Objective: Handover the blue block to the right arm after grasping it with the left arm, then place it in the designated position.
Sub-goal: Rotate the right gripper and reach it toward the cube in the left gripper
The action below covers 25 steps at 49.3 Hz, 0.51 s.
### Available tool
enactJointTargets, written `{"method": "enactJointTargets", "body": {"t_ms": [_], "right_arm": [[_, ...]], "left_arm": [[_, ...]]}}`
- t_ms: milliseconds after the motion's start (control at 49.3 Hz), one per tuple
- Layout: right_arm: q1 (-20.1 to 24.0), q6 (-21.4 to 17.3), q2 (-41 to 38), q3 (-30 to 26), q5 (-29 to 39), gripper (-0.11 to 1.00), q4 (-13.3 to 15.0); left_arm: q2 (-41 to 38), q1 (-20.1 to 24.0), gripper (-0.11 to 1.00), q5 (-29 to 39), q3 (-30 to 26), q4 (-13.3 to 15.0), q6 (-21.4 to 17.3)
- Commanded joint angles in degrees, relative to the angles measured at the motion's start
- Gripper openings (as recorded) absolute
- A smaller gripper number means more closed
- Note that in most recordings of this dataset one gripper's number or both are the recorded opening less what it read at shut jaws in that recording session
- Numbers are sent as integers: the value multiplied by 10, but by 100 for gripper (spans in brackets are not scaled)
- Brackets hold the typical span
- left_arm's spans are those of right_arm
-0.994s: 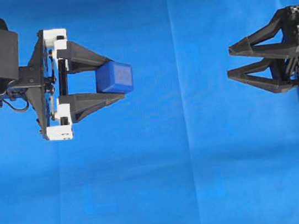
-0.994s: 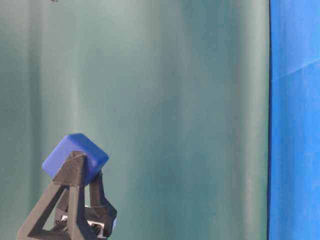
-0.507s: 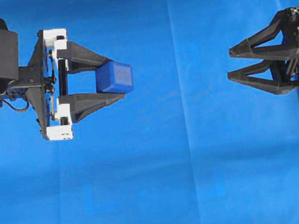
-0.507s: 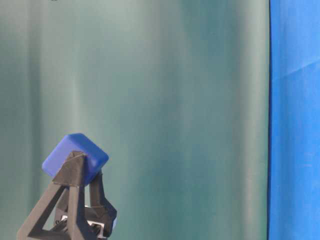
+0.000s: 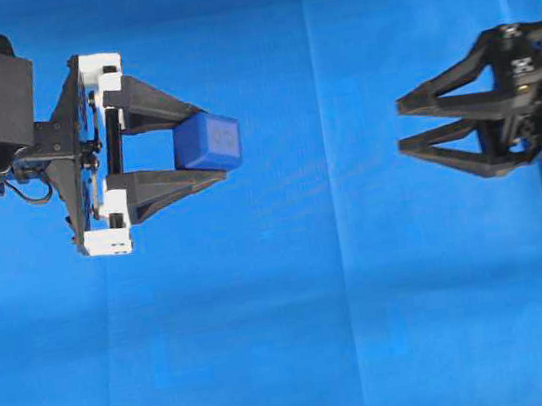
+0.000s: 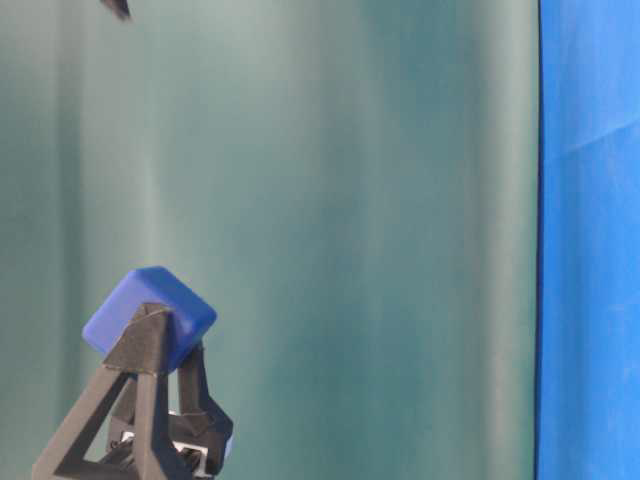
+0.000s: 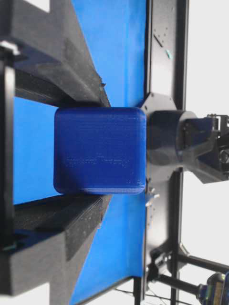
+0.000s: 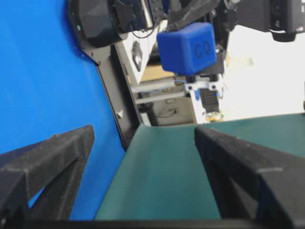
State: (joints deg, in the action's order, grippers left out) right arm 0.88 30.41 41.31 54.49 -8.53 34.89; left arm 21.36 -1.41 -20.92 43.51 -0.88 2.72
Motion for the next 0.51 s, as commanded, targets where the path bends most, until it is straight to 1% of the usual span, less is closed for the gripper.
{"method": "enactJointTargets", "body": {"t_ms": [0, 182, 345, 487], "right_arm": [[1, -1, -28, -36, -15, 96, 1], [-2, 2, -98, -97, -24, 96, 7], [-4, 2, -154, -150, -31, 96, 40], [-7, 2, -198, -191, -45, 96, 61]], "left_arm": [[11, -2, 46, -6, -5, 0, 0], [13, -3, 46, -7, -4, 0, 0], [14, -4, 46, -6, -4, -1, 0], [14, -6, 46, -6, -3, -1, 1]]}}
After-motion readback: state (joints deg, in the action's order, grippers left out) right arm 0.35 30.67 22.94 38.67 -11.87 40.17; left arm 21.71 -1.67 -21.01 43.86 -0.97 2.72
